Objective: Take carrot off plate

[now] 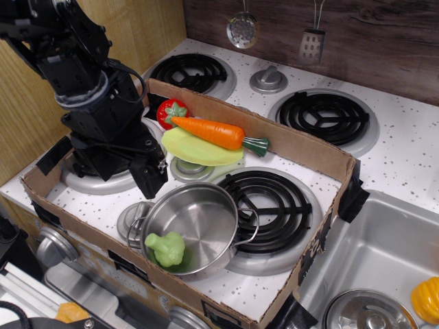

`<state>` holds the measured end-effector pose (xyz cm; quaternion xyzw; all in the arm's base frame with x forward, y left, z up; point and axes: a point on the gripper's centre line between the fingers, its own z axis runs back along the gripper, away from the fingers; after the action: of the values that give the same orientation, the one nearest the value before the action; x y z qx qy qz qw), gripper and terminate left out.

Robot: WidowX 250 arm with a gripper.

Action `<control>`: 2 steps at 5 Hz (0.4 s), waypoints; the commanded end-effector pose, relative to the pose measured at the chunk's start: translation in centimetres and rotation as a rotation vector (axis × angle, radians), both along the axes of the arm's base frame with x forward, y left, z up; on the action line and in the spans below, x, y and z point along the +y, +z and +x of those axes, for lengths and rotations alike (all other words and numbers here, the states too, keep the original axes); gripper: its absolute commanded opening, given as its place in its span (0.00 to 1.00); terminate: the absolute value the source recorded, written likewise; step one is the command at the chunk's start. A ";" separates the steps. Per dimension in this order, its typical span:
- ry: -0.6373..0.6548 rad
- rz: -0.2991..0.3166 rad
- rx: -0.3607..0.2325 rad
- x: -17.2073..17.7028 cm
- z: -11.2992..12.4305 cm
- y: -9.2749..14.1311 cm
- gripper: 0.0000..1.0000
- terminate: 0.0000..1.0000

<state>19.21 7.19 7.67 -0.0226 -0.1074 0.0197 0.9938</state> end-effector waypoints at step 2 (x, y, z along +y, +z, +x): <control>0.092 0.064 -0.005 0.0 1.8 1.5 1.00 0.00</control>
<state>20.61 6.81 8.58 0.0067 -0.0971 0.0720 0.9926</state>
